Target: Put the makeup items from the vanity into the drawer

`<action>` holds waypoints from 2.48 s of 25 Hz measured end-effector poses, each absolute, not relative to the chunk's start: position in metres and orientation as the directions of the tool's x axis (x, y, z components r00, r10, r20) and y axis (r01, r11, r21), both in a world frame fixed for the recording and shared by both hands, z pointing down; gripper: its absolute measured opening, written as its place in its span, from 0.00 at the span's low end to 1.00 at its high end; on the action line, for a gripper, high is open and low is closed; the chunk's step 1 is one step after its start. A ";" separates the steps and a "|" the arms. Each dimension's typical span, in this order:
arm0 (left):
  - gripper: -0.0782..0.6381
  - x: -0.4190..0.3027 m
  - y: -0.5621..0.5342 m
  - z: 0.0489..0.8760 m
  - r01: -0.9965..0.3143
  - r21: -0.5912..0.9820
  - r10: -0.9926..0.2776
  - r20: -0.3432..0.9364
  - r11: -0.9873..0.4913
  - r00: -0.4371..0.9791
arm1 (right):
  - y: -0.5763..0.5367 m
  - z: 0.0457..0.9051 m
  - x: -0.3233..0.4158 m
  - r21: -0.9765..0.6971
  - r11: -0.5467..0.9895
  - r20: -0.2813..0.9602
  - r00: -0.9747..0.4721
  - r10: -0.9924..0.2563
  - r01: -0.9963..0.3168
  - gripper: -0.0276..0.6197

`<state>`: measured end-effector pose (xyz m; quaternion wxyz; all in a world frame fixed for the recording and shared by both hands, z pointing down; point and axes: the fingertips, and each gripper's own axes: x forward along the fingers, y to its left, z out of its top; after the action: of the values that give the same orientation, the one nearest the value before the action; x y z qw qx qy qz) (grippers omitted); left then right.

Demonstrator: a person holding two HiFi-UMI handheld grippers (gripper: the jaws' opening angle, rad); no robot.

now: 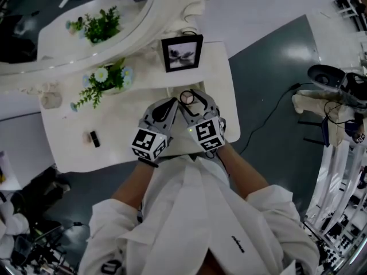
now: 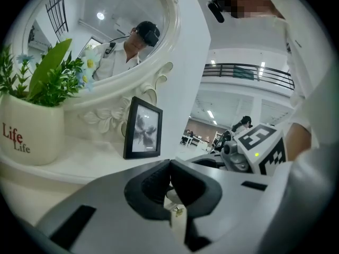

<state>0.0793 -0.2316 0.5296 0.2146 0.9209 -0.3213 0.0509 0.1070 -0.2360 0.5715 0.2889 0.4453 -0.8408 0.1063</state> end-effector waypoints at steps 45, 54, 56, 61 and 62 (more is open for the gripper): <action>0.15 0.070 -0.233 0.529 -0.626 0.353 -0.575 0.248 -0.696 0.780 | -0.243 0.586 0.113 0.029 0.544 0.585 -0.427 -0.690 -0.839 0.42; 0.15 0.067 -0.227 0.514 -0.632 0.334 -0.590 0.231 -0.699 0.774 | -0.240 0.536 0.126 0.015 0.480 0.429 -0.427 -0.796 -0.877 0.20; 0.15 0.066 -0.224 0.509 -0.634 0.327 -0.595 0.224 -0.701 0.772 | -0.237 0.526 0.130 0.012 0.464 0.407 -0.419 -0.811 -0.886 0.12; 0.15 0.057 -0.216 0.488 -0.645 0.307 -0.615 0.200 -0.700 0.763 | -0.225 0.503 0.136 0.003 0.433 0.371 -0.401 -0.838 -0.902 0.07; 0.15 0.054 -0.216 0.483 -0.649 0.302 -0.622 0.192 -0.698 0.759 | -0.222 0.498 0.137 0.003 0.429 0.362 -0.399 -0.843 -0.903 0.07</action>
<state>0.0541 -0.2158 0.4829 0.1780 0.9207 -0.3453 0.0376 0.1372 -0.2224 0.4980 0.1563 0.5255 -0.8306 0.0974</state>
